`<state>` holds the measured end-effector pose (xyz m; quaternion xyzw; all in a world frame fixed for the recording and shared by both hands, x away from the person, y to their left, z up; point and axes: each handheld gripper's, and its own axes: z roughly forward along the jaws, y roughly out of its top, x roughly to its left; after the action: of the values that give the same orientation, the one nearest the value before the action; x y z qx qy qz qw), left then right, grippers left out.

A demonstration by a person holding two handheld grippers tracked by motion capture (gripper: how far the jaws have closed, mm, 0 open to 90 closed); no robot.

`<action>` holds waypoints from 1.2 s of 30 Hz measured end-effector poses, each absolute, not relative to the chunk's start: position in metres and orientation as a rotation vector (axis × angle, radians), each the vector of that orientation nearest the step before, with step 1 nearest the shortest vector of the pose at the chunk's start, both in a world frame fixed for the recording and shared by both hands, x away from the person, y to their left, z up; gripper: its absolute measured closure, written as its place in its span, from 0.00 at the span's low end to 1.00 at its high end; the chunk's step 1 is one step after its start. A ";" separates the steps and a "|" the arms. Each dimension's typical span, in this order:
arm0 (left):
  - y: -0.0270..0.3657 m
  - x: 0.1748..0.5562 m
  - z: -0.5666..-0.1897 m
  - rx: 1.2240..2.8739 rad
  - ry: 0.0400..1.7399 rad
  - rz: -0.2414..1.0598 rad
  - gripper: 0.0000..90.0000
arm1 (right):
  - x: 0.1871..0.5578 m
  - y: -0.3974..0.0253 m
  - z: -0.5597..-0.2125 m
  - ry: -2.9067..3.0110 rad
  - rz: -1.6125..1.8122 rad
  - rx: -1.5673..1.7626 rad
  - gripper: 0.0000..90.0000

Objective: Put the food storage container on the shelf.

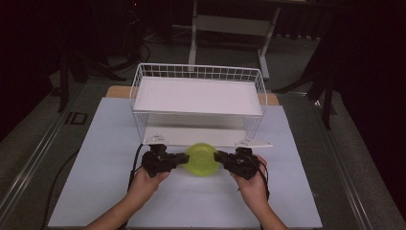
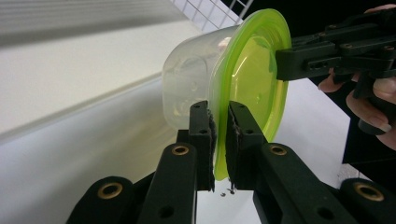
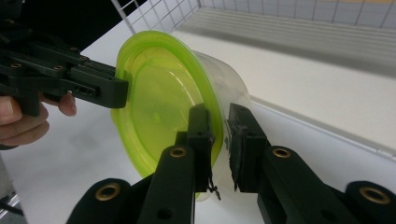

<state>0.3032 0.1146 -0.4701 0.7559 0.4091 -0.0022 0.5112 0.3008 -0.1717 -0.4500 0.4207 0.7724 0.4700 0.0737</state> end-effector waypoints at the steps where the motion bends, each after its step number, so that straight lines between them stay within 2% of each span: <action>1: 0.115 0.305 -0.471 1.821 0.986 0.001 0.92 | 0.303 -0.171 -0.450 2.316 1.409 1.262 0.89; 20: 0.115 0.344 -0.489 1.799 1.099 0.029 0.91 | 0.348 -0.157 -0.463 2.311 1.335 1.334 0.89; 36: 0.110 0.362 -0.496 1.782 1.154 0.048 0.91 | 0.367 -0.154 -0.474 2.257 1.304 1.348 0.88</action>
<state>0.3624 0.1097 -0.4963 0.7327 0.4746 0.0197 0.4873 0.3667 -0.1541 -0.4739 0.4569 0.7650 0.4419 0.1035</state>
